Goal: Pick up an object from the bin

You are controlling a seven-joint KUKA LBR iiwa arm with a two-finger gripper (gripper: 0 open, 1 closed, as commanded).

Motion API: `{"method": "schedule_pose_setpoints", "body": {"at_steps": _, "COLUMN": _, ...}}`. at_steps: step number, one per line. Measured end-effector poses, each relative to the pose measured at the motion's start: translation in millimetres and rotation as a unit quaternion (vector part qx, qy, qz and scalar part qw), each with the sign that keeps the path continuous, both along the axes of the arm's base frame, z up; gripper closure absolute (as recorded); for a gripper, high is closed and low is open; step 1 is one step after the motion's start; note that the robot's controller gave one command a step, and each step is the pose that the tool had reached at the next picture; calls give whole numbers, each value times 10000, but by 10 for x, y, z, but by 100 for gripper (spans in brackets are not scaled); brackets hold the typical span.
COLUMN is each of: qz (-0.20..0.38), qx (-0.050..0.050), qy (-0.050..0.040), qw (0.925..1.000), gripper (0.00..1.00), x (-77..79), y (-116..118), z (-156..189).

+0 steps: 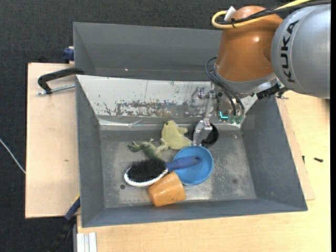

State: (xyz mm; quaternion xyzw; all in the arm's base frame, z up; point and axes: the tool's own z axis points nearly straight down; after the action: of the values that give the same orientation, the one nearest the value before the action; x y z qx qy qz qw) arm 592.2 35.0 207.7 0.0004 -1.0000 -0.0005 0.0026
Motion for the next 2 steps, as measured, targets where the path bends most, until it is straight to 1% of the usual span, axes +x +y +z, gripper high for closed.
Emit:
{"method": "schedule_pose_setpoints", "body": {"at_steps": 1, "qz": 1789, "qx": 6, "qy": -61, "qw": 9838, "gripper": 0, "x": -625, "y": 213, "z": -1352}}
{"method": "schedule_pose_setpoints", "body": {"at_steps": 2, "qz": -559, "qx": -1, "qy": -53, "qw": 9984, "gripper": 0, "x": -264, "y": 2, "z": -1063}}
